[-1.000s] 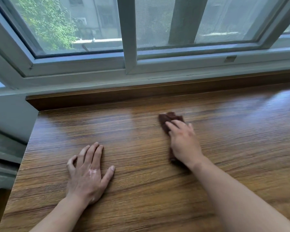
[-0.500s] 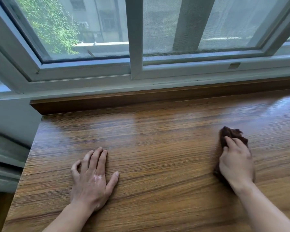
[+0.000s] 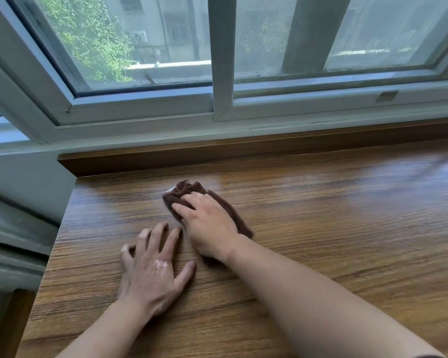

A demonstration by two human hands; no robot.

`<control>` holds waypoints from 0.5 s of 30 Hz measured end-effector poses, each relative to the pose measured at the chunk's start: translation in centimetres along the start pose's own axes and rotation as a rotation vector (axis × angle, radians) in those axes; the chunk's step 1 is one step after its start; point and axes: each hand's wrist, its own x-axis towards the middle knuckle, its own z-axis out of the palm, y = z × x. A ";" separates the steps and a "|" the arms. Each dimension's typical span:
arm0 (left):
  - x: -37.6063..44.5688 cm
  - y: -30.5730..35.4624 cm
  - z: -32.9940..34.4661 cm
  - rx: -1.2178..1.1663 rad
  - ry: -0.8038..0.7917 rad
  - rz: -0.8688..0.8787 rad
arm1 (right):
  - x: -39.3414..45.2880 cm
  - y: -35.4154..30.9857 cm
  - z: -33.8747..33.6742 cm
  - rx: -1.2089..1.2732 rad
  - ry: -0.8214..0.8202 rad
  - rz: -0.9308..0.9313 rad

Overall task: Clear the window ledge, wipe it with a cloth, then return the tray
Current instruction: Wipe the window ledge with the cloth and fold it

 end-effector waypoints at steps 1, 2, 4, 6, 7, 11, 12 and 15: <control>0.1 0.0 0.1 0.001 0.001 0.001 | 1.1 0.1 0.1 -0.013 -0.037 -0.004; 0.2 0.0 0.1 0.001 0.004 0.001 | 2.1 0.3 0.1 -0.033 -0.066 0.002; 0.3 0.0 0.3 -0.005 0.012 0.002 | 3.5 1.0 0.0 -0.059 -0.088 0.037; 0.4 0.1 0.3 -0.015 0.014 -0.004 | 4.2 2.0 -0.8 -0.081 -0.103 0.099; 0.5 0.2 0.2 -0.020 0.013 -0.008 | 4.3 2.7 -1.3 -0.097 -0.105 0.132; 0.9 0.5 -0.1 -0.040 -0.002 -0.032 | 3.3 6.5 -3.7 -0.128 -0.096 0.260; 1.0 0.6 -0.2 -0.048 -0.007 -0.038 | 2.8 7.6 -4.3 -0.130 -0.093 0.285; 1.5 0.8 -0.4 -0.056 -0.010 -0.050 | 0.7 11.2 -6.2 -0.139 -0.089 0.359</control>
